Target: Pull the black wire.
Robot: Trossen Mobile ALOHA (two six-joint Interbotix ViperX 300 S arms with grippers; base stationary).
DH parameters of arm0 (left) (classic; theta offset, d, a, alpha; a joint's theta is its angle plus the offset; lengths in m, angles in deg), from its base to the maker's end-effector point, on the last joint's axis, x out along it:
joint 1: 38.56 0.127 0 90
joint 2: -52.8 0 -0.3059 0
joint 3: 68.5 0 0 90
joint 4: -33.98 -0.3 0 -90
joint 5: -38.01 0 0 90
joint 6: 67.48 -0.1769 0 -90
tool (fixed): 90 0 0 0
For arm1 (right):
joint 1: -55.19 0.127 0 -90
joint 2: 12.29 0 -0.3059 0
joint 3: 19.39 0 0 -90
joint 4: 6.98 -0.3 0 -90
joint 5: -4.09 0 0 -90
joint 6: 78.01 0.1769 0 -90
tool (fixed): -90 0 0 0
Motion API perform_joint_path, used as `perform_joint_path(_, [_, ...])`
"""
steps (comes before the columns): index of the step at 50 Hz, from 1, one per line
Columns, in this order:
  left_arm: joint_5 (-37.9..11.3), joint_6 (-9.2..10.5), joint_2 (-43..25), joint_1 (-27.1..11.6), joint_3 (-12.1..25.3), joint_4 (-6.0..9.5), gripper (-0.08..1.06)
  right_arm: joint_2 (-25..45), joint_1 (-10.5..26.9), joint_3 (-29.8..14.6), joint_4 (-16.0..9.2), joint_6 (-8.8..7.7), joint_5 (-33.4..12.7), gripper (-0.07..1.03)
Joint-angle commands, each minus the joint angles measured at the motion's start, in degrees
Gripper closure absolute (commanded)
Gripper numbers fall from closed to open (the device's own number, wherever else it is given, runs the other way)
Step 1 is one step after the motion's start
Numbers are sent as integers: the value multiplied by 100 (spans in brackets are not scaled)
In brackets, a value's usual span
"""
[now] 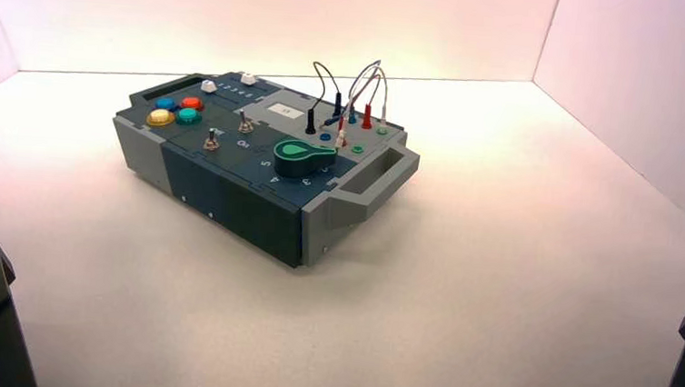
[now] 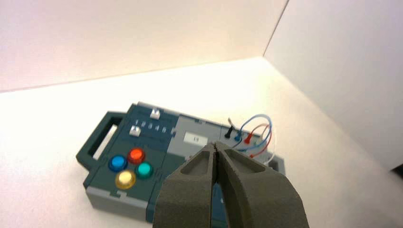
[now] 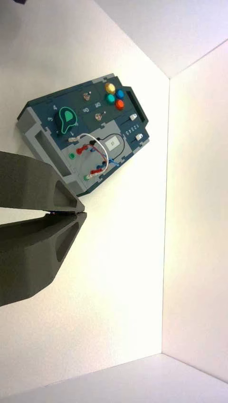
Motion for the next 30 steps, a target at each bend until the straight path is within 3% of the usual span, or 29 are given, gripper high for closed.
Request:
perform_joint_path(1, [53, -26, -404, 0, 255, 9, 101, 53, 26, -70, -9, 9, 70, 99])
perform_joint_path(19, [53, -44, -1239, -237, 677, 9, 101, 53, 35, -79, -18, 9, 70, 99])
perform_joint_path(30, [53, -53, -2417, -457, 940, 9, 101, 44, 35, -70, -35, 9, 44, 99])
